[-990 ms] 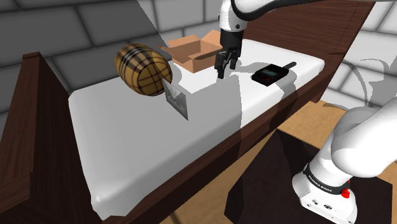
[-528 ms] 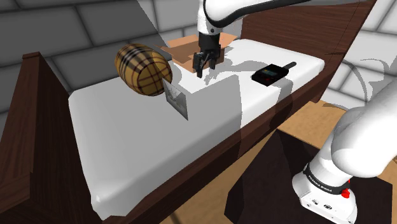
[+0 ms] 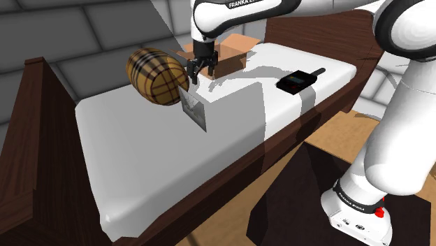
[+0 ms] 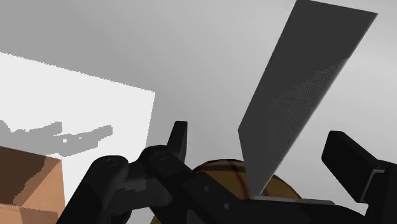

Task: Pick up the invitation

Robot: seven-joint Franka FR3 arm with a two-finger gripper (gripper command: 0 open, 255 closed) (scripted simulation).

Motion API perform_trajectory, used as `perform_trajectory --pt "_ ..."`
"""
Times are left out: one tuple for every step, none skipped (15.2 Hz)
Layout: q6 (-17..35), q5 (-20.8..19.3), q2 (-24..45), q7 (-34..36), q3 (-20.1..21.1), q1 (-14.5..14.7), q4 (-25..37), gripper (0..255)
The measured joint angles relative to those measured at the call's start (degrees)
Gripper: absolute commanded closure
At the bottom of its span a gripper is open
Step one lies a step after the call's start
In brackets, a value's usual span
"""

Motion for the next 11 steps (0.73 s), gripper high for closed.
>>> perform_trajectory --pt "0.06 -0.34 2.06 0.61 0.13 0.29 2.43 0" --pt "0.02 -0.65 4.18 1.1 0.21 0.55 5.0 0" --pt "-0.15 -0.97 6.52 1.58 0.27 0.83 7.92 0" --pt "-0.48 -1.34 9.14 1.98 0.28 1.12 11.28 0" --pt "-0.59 -1.61 11.51 2.17 0.22 1.29 14.17 0" --pt "-0.92 -1.92 13.86 2.56 0.21 1.62 17.24 0" --pt "-1.61 -2.19 15.88 3.02 0.22 2.02 20.35 0" --pt "-2.46 -2.53 18.83 3.39 0.17 2.47 24.63 0" --pt "-4.19 -2.96 22.64 3.76 0.08 3.07 30.56 0" --pt "-4.87 -3.25 25.39 4.1 0.0 3.54 34.35 0" --pt "-4.87 -3.29 26.47 4.04 -0.05 3.55 35.59 0"
